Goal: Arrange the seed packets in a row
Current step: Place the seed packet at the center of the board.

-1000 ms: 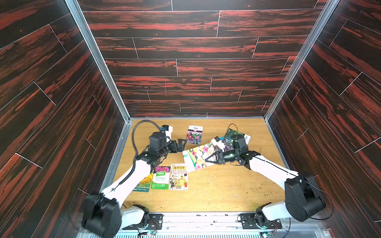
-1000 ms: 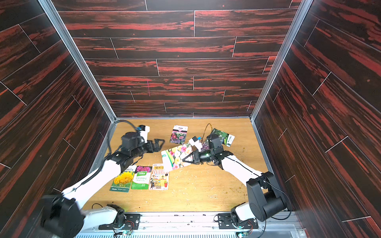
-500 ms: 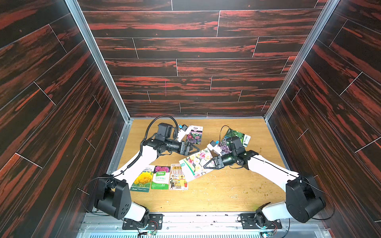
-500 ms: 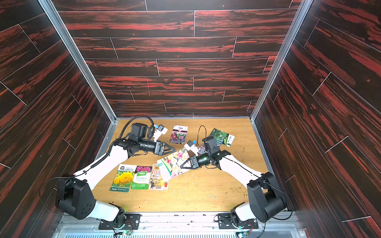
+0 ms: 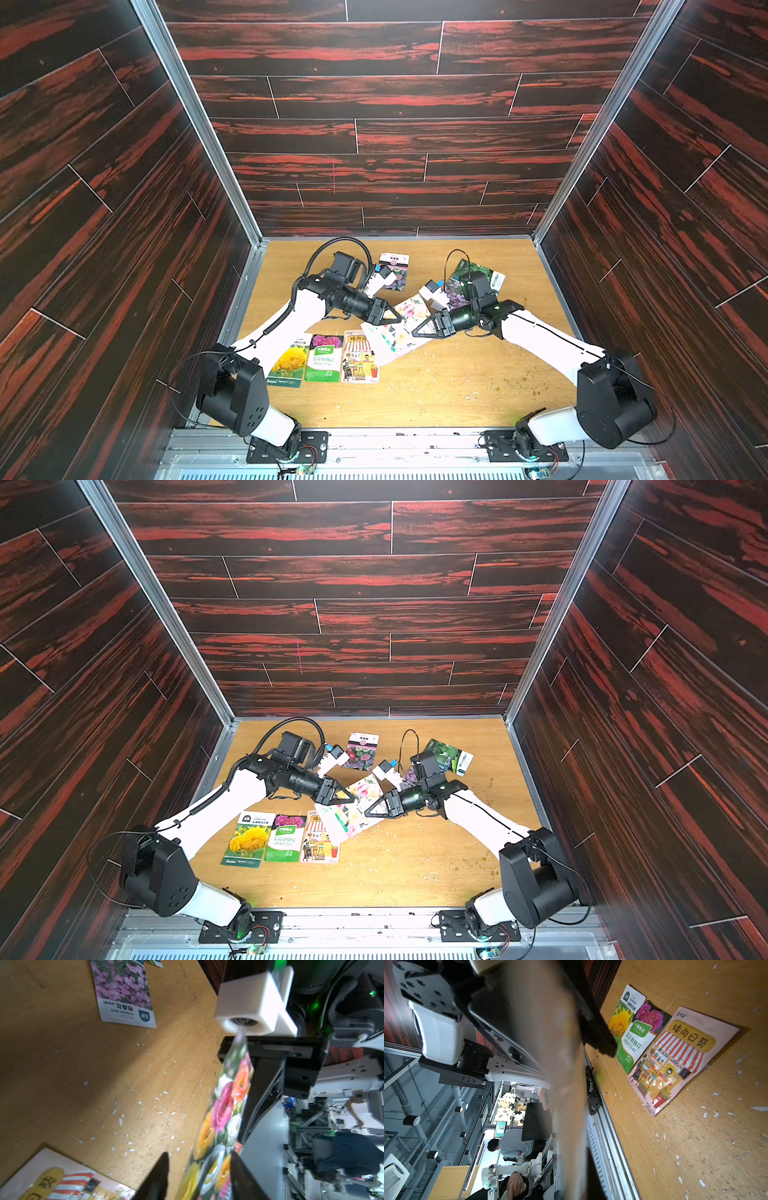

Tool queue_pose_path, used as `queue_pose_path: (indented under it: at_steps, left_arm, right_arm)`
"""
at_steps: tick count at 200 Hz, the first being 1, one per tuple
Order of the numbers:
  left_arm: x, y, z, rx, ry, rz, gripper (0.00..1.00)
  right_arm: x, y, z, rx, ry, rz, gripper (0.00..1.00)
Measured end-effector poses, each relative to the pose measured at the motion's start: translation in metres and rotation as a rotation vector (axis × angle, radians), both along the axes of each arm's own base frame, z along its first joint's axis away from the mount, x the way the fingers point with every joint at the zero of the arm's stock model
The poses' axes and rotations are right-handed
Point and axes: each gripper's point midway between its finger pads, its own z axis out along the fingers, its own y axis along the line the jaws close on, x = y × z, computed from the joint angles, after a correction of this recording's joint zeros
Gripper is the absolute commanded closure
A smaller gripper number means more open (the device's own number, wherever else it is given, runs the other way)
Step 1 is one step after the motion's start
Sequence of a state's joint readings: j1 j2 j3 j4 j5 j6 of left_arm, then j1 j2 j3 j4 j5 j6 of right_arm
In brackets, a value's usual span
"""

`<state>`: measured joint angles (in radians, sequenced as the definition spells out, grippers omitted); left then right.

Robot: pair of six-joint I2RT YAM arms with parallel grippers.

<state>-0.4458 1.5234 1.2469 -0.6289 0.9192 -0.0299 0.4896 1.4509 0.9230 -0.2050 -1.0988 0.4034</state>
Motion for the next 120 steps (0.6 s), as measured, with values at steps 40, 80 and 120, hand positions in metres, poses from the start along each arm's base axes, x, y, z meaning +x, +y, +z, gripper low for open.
queue_pose_path:
  at_steps: [40, 80, 120]
  left_arm:
    - [0.001, -0.004, 0.005, -0.015, -0.013, -0.004, 1.0]
    - [0.009, -0.01, 0.009, -0.02, -0.027, 0.029, 1.0]
    - [0.042, -0.01, 0.001, -0.013, -0.072, 0.233, 1.0]
  right_arm:
    - [0.009, -0.006, 0.0, -0.003, 0.002, -0.035, 0.81]
    - [0.036, -0.018, -0.004, -0.034, -0.004, -0.147, 0.46]
    - [0.088, -0.07, -0.013, 0.007, 0.06, -0.413, 0.42]
